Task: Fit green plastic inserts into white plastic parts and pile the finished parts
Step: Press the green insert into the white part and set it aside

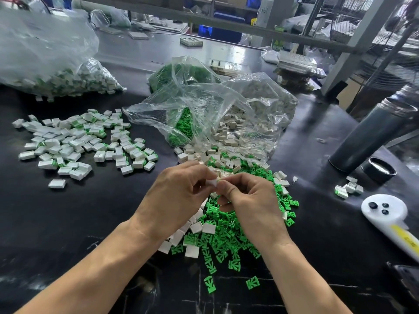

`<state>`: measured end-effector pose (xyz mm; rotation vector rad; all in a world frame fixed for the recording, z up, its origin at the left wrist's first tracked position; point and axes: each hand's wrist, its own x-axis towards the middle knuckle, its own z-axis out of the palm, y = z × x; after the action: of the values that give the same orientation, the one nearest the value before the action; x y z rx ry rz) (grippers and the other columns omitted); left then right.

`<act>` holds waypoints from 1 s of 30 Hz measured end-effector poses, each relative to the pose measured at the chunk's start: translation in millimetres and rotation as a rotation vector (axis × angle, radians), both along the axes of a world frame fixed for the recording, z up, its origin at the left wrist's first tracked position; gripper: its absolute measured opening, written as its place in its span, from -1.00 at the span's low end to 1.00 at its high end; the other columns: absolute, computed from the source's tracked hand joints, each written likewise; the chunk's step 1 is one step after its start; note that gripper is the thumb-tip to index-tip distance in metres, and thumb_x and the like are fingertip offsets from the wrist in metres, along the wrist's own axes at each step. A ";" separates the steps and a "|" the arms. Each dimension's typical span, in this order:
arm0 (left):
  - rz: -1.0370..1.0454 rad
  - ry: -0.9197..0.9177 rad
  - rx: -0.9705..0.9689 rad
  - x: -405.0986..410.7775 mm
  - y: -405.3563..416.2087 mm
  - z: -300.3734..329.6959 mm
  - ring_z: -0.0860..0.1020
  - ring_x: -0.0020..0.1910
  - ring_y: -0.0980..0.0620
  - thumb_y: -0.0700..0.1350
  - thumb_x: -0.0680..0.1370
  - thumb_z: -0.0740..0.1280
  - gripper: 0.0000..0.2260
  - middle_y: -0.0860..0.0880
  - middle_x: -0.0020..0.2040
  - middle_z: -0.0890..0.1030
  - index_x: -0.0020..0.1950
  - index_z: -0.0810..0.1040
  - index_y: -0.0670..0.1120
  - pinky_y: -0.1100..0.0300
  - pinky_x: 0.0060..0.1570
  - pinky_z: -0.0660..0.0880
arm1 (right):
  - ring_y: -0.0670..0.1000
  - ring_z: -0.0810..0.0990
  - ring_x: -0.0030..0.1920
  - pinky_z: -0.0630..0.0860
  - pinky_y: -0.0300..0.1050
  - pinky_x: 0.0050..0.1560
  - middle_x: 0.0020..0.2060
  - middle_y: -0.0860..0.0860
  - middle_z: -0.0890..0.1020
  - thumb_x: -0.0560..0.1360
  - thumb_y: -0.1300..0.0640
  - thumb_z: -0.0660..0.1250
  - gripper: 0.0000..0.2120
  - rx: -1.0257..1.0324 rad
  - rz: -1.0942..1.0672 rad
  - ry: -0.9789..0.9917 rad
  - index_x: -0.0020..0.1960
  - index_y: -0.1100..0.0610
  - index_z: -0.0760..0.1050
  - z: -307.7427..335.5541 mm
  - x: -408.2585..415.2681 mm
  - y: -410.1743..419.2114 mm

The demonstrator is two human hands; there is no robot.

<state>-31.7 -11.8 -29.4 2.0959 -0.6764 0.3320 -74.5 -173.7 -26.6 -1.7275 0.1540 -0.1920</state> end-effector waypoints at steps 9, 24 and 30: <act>0.010 0.223 -0.169 1.2 -2.5 -4.0 0.67 -0.16 0.20 -0.23 0.51 0.52 -0.80 0.18 -0.16 0.70 0.03 0.69 0.05 0.22 -0.08 0.62 | -0.04 0.65 -0.33 0.66 -0.12 -0.28 -0.30 0.05 0.72 0.53 0.18 0.50 -0.93 -0.007 -0.033 -0.022 -0.13 0.11 0.67 0.5 0.9 0.0; -0.078 0.314 -0.210 -4.8 -11.4 6.3 0.58 0.08 0.12 -0.18 0.46 0.56 -0.84 0.07 0.05 0.62 -0.08 0.64 0.01 0.13 0.14 0.49 | -0.04 0.41 -0.48 0.29 -0.18 -0.49 -0.47 -0.01 0.52 0.66 -0.37 0.01 -0.33 -0.029 0.064 0.019 -0.33 0.01 0.60 -3.2 4.8 9.4; -0.097 0.388 -0.254 -6.8 -14.0 6.5 0.60 -0.06 0.03 -0.16 0.49 0.54 -0.89 0.04 0.01 0.64 -0.06 0.65 -0.01 -0.07 0.06 0.58 | -0.28 0.52 -0.46 0.37 -0.44 -0.44 -0.51 -0.28 0.53 0.72 -0.23 0.00 -0.46 -0.054 0.067 -0.067 -0.14 -0.18 0.70 -5.4 7.5 16.0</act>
<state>-38.5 -25.8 -22.9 1.8074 -0.4740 -0.0447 -67.1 -157.7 -32.0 -1.7746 0.0422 -0.2055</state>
